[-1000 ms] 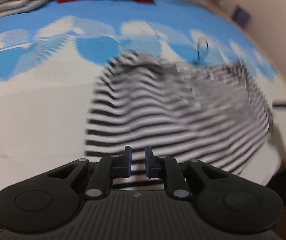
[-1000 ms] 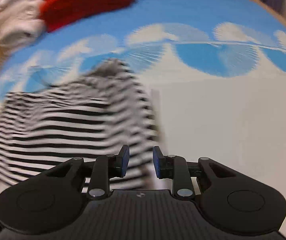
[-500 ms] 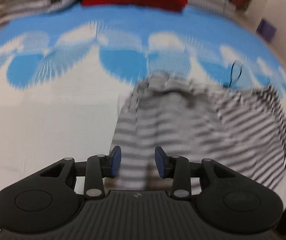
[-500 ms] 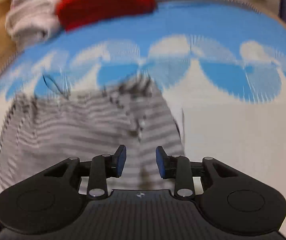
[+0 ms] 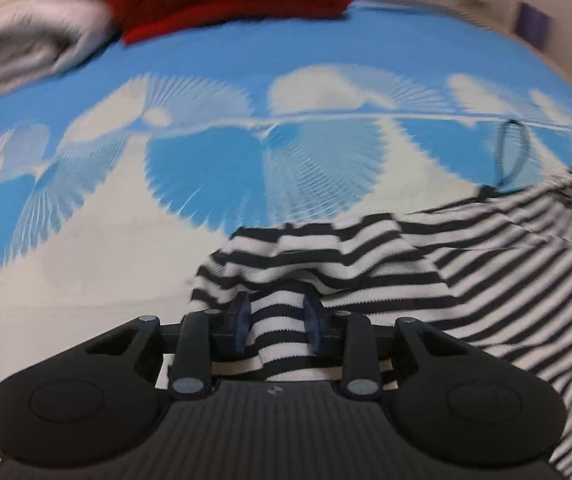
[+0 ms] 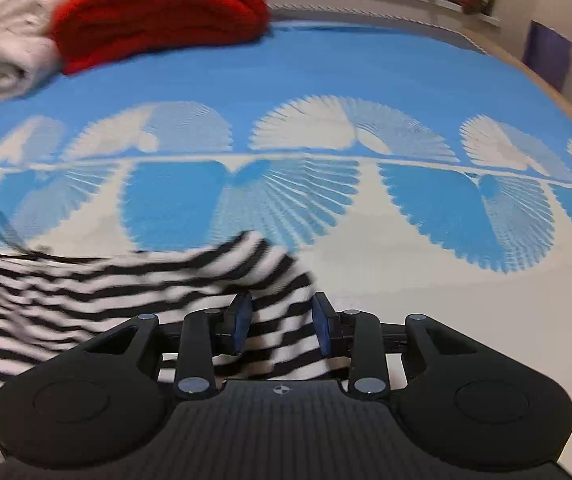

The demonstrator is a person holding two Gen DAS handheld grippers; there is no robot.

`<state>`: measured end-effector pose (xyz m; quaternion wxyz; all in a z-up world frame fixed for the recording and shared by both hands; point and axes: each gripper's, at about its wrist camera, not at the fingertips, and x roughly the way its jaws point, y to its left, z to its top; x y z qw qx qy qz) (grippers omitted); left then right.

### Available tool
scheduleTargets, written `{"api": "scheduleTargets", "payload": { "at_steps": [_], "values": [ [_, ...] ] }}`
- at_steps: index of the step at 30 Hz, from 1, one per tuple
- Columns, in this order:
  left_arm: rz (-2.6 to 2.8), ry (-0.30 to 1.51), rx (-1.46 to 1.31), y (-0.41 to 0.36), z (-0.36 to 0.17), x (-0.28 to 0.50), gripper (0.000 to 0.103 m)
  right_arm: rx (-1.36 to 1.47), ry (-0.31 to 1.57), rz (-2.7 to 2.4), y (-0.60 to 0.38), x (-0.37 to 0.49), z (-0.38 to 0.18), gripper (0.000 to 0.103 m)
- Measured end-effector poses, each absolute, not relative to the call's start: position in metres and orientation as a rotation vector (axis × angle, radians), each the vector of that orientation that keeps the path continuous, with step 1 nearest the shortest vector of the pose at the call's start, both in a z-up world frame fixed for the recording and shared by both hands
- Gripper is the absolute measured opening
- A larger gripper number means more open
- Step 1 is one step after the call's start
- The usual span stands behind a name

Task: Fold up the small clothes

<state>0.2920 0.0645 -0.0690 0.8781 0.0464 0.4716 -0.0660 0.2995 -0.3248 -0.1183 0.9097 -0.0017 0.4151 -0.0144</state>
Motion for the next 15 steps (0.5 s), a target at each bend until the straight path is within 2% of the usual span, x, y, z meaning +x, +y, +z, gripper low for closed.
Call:
{"api": "scheduleTargets", "payload": {
  "at_steps": [3, 7, 9, 11, 13, 15],
  "values": [
    [-0.117, 0.998, 0.079, 0.066, -0.078, 0.304, 0.035, -0.032, 0.930, -0.102, -0.330, 0.316, -0.137, 0.035],
    [-0.143, 1.069, 0.006, 0.075, -0.079, 0.309, 0.046, 0.022, 0.969, -0.122, -0.339, 0.325, -0.148, 0.036],
    [-0.153, 1.095, -0.046, 0.083, -0.068, 0.307, 0.046, 0.023, 0.958, -0.123, -0.339, 0.323, -0.144, 0.036],
    [-0.148, 1.019, -0.086, 0.094, -0.043, 0.297, 0.048, 0.045, 0.925, -0.126, -0.342, 0.316, -0.133, 0.036],
    [-0.182, 0.956, -0.128, 0.104, -0.025, 0.285, 0.055, 0.069, 0.876, -0.137, -0.346, 0.309, -0.119, 0.036],
    [-0.219, 0.937, -0.148, 0.110, -0.017, 0.275, 0.055, 0.096, 0.820, -0.150, -0.350, 0.300, -0.104, 0.039]
  ]
}}
